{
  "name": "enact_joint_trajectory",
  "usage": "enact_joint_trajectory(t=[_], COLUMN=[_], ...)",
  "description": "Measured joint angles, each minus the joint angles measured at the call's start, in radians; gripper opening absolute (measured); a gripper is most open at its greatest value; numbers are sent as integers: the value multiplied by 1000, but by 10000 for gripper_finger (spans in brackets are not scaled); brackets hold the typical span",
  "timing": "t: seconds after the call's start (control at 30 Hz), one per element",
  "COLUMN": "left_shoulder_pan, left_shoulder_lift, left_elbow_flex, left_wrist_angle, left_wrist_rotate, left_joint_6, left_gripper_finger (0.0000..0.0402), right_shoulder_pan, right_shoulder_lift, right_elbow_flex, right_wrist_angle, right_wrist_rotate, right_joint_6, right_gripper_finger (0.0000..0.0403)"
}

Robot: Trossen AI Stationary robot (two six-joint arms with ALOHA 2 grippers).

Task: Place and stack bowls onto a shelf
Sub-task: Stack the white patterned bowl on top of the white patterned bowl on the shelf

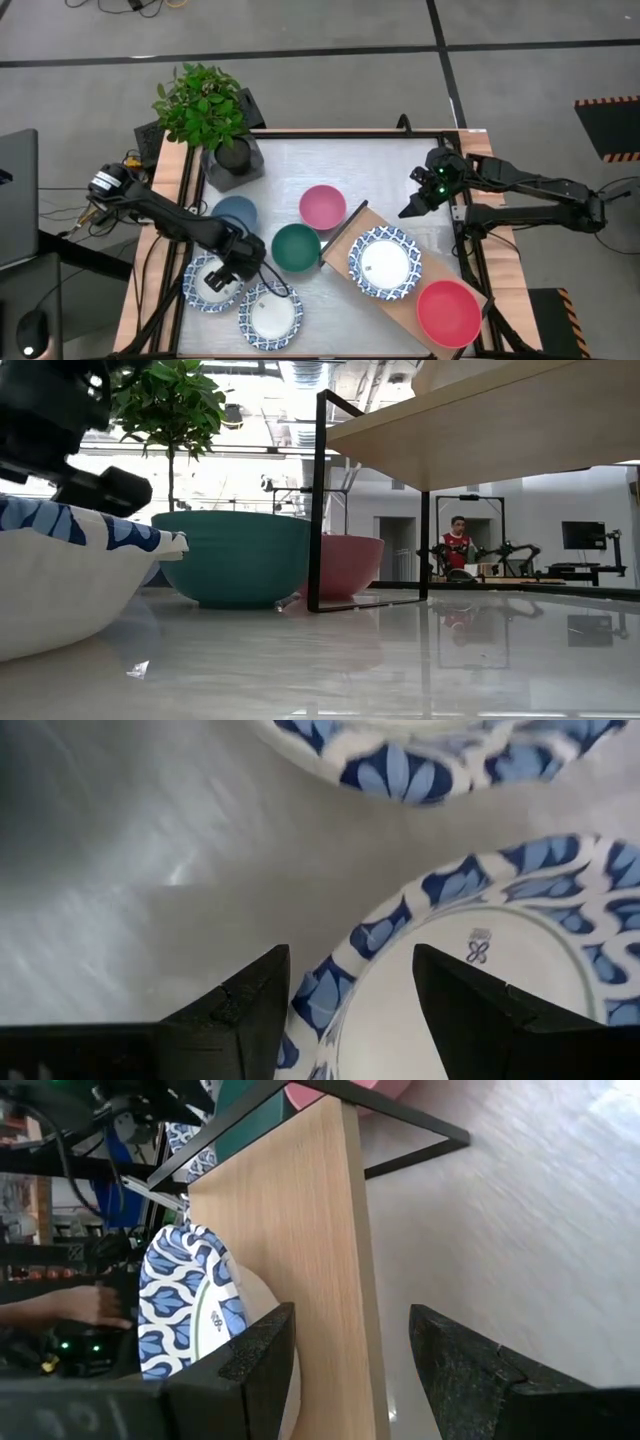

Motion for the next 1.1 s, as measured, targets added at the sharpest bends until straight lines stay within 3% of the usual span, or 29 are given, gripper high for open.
enact_joint_trajectory(t=[0.37,0.8,1.1], left_shoulder_pan=[17,18,32], left_shoulder_lift=[35,34,34], left_elbow_flex=[21,31,83], left_wrist_angle=[-48,-81,-154], left_wrist_rotate=[-12,-14,-78], left_joint_6=[15,25,-38], left_gripper_finger=[188,63,21], right_shoulder_pan=[0,0,0], right_shoulder_lift=[0,0,0], right_elbow_flex=[0,0,0], right_wrist_angle=[0,0,0], right_wrist_rotate=[0,0,2], right_joint_6=[-5,-9,-10], right_gripper_finger=[223,223,223])
